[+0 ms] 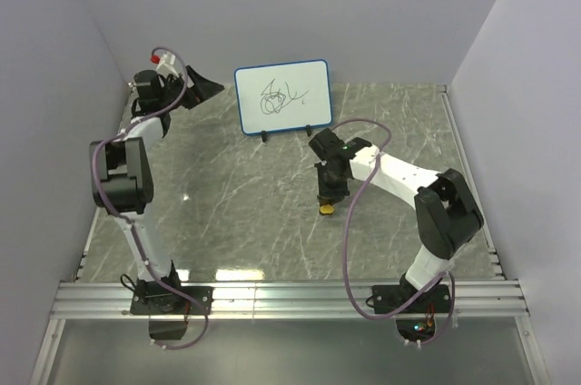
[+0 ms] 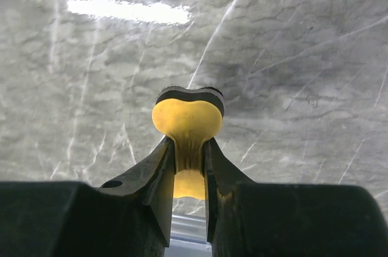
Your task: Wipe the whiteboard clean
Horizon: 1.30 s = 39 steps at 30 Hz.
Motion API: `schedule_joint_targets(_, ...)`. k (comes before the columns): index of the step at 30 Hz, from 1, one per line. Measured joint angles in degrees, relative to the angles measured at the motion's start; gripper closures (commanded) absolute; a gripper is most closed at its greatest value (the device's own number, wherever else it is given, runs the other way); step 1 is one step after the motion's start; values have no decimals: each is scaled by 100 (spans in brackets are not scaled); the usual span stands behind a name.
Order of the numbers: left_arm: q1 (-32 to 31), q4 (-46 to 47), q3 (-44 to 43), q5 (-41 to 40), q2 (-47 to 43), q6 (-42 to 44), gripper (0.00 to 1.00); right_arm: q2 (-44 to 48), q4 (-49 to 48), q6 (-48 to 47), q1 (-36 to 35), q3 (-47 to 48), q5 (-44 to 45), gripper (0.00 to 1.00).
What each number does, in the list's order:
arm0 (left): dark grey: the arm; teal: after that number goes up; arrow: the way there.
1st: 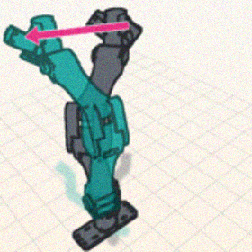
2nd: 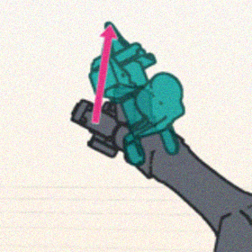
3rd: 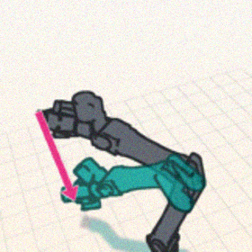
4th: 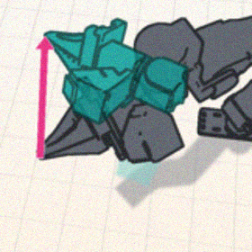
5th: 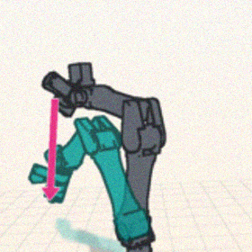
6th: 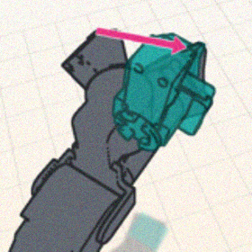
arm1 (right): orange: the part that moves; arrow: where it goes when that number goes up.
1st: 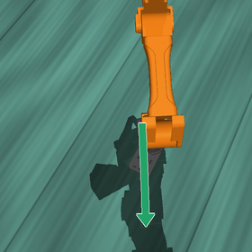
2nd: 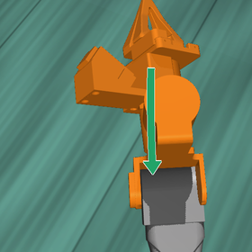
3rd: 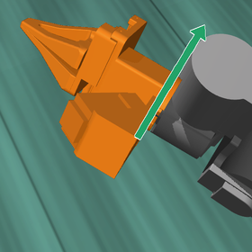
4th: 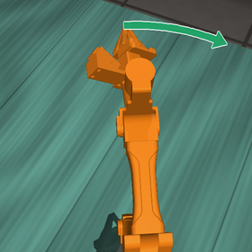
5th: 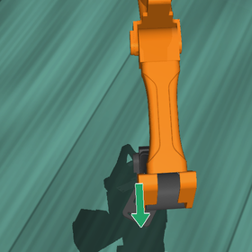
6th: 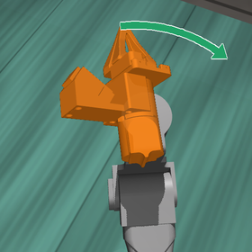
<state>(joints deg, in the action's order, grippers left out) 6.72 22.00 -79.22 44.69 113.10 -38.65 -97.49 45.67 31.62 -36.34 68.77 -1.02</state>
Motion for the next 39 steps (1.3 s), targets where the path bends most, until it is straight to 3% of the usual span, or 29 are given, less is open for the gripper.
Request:
schedule_joint_targets(16, -457, -94, -2323, 160, 2271, -144, 8, 116, 15, -9, 0, -173, -186, 100)
schedule_joint_targets(18, -538, -136, -2612, 160, 2483, -155, 12, 116, 20, -17, 0, -173, -184, 100)
schedule_joint_targets(19, -579, -136, -2704, 162, 2570, -188, 15, 116, 20, -20, 0, -170, -184, 100)
schedule_joint_targets(20, -603, -125, -2741, 168, 2629, -262, 29, 116, 22, -20, 0, -170, -184, 100)
schedule_joint_targets(21, -632, -109, -2765, 192, 2671, -332, 35, 116, 24, -20, 0, -170, -181, 100)
schedule_joint_targets(29, -789, 295, -2785, 588, 2981, -822, 58, 118, 22, -20, 0, -177, -166, 100)
schedule_joint_targets(34, -898, 835, -2734, 911, 3104, -1174, 67, 236, 0, -17, 0, -363, -166, 100)
schedule_joint_targets(39, -953, 1467, -2417, 1220, 3101, -1379, 93, 400, -7, -20, 0, -570, -166, 100)
